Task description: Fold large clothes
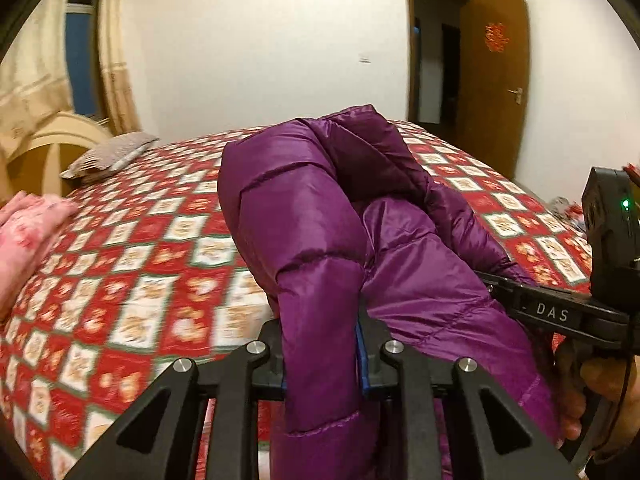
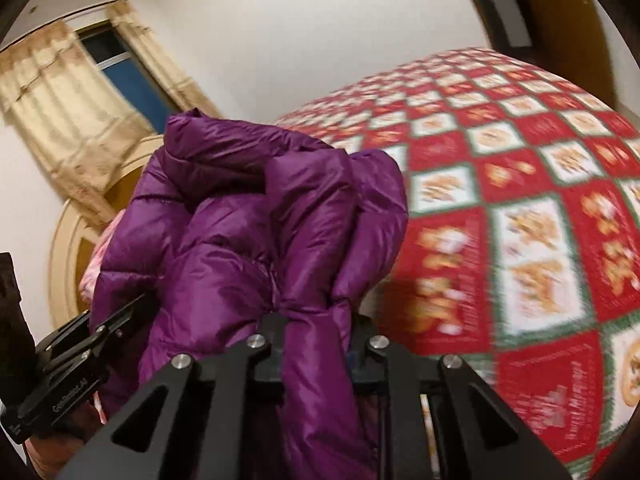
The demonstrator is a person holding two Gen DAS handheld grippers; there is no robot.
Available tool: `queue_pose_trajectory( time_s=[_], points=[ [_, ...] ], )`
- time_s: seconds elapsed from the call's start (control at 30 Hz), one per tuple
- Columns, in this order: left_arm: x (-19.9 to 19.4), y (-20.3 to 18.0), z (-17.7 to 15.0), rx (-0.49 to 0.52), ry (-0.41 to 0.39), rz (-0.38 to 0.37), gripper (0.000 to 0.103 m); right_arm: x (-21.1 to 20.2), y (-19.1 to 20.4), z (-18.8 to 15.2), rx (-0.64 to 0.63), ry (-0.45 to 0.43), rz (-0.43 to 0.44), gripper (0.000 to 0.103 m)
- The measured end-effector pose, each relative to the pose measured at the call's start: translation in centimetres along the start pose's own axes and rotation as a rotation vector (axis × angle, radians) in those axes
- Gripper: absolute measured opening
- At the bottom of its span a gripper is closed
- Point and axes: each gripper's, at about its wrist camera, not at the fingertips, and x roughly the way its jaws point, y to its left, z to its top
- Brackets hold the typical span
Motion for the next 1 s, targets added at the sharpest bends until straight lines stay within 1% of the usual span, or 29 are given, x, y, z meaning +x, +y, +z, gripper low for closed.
queue_pose_trajectory(
  time_s=[0.1, 0.2, 0.4, 0.5, 0.6, 0.7, 0.73, 0.77, 0.8, 0.87, 0.9, 0.97, 1.0],
  points=[
    [-0.5, 2.7, -0.7, -0.039, 0.008, 0.039, 0.022, 1.9, 3.1, 0.1, -0.047, 0.026, 0.041, 0.021],
    [-1.2, 5.4, -1.9, -0.075, 0.018, 0.078, 0.021, 3.8, 5.4, -0.4, -0.084, 0.059, 0.072, 0.02],
    [-2.3, 9.1, -3.9, -0.125, 0.038, 0.124, 0.021, 7.0, 8.5, -1.1, -0.139, 0.113, 0.114, 0.02],
    [-2.1, 10.5, -4.7, -0.144, 0.048, 0.138, 0.021, 8.2, 9.6, -1.3, -0.157, 0.137, 0.127, 0.02],
    [-1.4, 11.5, -5.7, -0.141, 0.071, 0.165, 0.021, 9.4, 10.6, -1.8, -0.17, 0.165, 0.127, 0.02],
    [0.3, 12.3, -7.3, -0.162, 0.119, 0.195, 0.032, 11.4, 10.5, -2.7, -0.17, 0.208, 0.106, 0.02],
    [0.8, 12.6, -7.9, -0.168, 0.129, 0.208, 0.038, 12.0, 10.2, -3.0, -0.166, 0.22, 0.096, 0.02],
    [1.1, 12.9, -8.3, -0.174, 0.131, 0.216, 0.043, 12.6, 9.9, -3.4, -0.163, 0.232, 0.083, 0.02],
    [1.3, 13.2, -8.8, -0.181, 0.131, 0.214, 0.045, 13.2, 9.5, -3.6, -0.16, 0.241, 0.074, 0.02],
    [1.7, 13.5, -9.3, -0.192, 0.134, 0.217, 0.056, 13.7, 9.0, -4.1, -0.153, 0.248, 0.069, 0.02],
    [1.8, 13.6, -9.4, -0.195, 0.134, 0.223, 0.058, 13.7, 8.9, -4.2, -0.152, 0.25, 0.07, 0.021],
    [2.2, 13.7, -9.7, -0.197, 0.135, 0.236, 0.067, 13.9, 9.0, -4.3, -0.164, 0.253, 0.06, 0.022],
    [2.3, 13.9, -9.7, -0.199, 0.136, 0.244, 0.069, 13.9, 9.2, -4.4, -0.168, 0.255, 0.055, 0.023]
  ],
)
